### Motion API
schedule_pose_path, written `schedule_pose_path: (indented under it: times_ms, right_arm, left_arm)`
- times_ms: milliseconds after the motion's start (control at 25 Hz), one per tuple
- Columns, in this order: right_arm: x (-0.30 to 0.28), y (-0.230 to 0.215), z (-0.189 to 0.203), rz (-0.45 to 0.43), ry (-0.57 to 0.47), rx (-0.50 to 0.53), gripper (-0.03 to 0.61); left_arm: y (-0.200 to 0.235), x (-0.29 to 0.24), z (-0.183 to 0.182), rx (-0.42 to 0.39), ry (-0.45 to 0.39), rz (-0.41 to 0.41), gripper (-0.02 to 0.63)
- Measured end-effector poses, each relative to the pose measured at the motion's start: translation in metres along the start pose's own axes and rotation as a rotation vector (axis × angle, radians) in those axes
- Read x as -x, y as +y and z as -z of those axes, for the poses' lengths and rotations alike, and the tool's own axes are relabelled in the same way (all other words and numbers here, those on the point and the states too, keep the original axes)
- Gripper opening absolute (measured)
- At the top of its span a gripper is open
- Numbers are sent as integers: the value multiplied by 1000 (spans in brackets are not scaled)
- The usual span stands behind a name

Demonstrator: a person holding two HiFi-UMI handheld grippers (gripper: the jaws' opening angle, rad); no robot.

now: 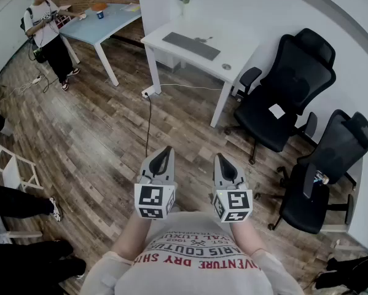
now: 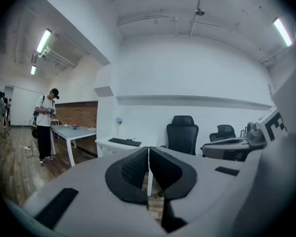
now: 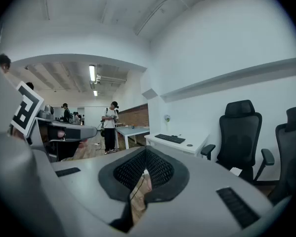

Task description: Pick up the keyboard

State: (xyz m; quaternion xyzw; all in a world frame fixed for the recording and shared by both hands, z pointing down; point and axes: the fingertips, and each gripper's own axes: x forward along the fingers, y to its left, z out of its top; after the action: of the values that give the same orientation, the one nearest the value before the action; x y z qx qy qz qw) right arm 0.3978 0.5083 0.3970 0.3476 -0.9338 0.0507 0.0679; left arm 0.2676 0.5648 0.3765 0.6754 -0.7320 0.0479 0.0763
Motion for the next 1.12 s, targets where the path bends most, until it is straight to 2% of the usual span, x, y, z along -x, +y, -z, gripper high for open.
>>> schedule_pose_path:
  times_ms: [360,520,920,1120]
  right_arm:
    - [-11,4,5,12,16,6,25]
    - [-18,6,3,48,6,-10,25]
    - [-61,43,15,92,46,-10,26]
    - [-86,46,20,84,72,-29,26]
  left_arm:
    - [9,-8,7,8,7,20,28]
    - [19,-12,8,16,12,33,28]
    - [85,-15,17,40,4,47,28]
    - [108,-28,18,43,10,32,28]
